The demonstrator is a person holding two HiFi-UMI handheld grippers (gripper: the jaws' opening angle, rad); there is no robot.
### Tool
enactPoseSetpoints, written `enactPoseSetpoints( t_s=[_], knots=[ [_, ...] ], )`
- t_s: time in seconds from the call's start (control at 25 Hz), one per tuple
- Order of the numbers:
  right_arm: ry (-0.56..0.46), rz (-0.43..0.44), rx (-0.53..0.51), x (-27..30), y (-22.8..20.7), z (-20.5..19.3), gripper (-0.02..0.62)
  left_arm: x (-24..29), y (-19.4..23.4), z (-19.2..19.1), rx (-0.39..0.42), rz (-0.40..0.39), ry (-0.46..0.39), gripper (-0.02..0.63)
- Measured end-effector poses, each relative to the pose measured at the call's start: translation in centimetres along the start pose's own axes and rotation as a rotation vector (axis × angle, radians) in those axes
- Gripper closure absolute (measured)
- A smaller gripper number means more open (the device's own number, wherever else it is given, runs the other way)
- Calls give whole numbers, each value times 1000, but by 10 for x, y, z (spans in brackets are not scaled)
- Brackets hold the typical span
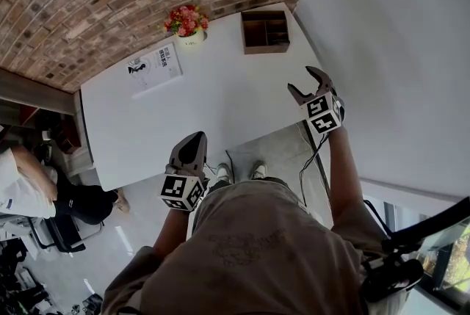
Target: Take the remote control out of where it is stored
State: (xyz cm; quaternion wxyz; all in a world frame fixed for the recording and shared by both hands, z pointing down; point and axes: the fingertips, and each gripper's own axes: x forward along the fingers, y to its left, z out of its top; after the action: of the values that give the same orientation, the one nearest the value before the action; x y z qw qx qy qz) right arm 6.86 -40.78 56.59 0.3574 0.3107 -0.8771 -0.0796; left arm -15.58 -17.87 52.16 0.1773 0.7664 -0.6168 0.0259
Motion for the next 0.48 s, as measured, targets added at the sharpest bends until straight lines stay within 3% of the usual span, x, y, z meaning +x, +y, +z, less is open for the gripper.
enactPoseSetpoints(
  t_s=[0.48],
  knots=[
    [145, 40, -197, 101, -36, 3, 298, -10, -8, -26, 27, 22, 89, 594]
  ],
)
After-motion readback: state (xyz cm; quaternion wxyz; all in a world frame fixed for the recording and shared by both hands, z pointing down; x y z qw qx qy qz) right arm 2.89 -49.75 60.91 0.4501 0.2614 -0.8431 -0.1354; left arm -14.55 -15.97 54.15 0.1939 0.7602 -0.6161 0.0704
